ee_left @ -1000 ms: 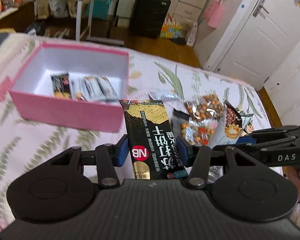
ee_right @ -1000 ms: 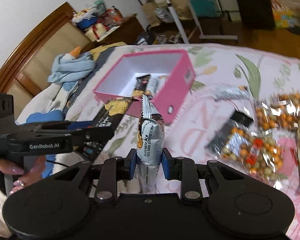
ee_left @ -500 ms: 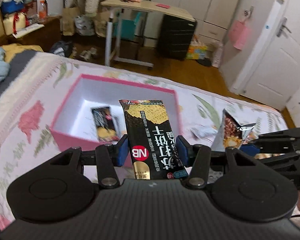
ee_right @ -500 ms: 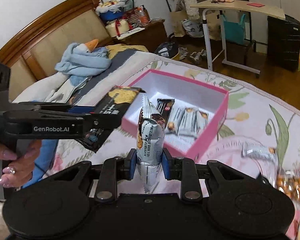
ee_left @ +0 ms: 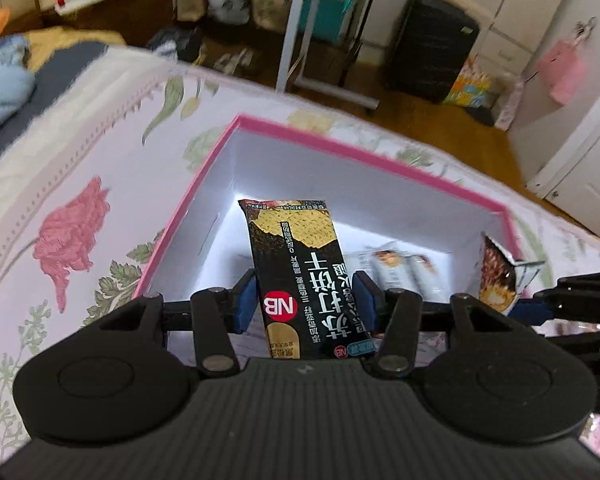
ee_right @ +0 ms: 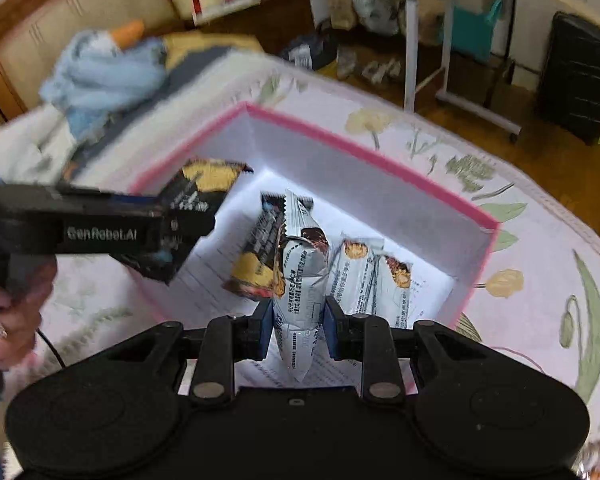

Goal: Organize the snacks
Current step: 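Carry the NB pack and white bar over the pink box and lower them, then open both grippers to drop the snacks into the pink box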

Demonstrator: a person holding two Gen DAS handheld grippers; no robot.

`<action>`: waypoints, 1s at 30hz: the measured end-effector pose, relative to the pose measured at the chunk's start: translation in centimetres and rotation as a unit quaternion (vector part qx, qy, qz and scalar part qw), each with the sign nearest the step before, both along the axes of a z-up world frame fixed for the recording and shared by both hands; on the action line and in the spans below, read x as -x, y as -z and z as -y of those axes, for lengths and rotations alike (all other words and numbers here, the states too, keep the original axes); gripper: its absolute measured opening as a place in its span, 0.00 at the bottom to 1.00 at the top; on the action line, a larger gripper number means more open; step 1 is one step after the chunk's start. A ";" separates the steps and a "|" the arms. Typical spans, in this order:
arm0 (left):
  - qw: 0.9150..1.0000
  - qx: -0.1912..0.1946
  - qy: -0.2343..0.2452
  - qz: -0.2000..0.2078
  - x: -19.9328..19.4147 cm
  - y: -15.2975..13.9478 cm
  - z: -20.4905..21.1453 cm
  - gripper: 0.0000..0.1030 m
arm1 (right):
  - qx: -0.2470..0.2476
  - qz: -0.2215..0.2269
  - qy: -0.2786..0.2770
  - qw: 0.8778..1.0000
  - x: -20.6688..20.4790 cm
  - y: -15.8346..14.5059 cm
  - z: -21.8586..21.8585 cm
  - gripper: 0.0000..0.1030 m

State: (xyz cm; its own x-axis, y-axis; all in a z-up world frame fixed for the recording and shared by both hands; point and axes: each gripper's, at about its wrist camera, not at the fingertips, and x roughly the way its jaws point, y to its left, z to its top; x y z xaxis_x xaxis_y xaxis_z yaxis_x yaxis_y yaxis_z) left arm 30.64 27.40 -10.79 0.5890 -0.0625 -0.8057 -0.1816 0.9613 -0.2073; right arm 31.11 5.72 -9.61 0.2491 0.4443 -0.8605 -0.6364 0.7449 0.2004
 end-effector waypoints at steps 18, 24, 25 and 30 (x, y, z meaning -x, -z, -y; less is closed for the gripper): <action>0.997 -0.077 -0.010 -0.010 -2.1 2.3 1.0 0.54 | -0.009 -0.004 0.045 0.999 -0.9 1.1 -0.6 0.53; 0.996 -0.080 0.031 0.001 1.5 -1.9 2.2 0.54 | -0.046 -0.003 0.022 0.999 2.6 -3.8 3.2 0.53; 0.996 -0.081 0.043 0.003 2.3 -2.8 2.5 0.54 | -0.047 0.000 0.018 0.999 3.3 -4.7 3.8 0.53; 0.992 -0.091 0.086 0.023 6.3 -7.3 4.8 0.54 | -0.063 0.009 0.006 0.998 6.7 -9.1 7.6 0.53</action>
State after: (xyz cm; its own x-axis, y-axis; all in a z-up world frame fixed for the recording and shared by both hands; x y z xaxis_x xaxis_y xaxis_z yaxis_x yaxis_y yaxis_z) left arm 24.30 22.59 -3.45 0.6185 -0.0204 -0.7856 -0.0065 0.9995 -0.0311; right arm 24.36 -1.87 -0.55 0.2701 0.5451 -0.7937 -0.6314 0.7226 0.2814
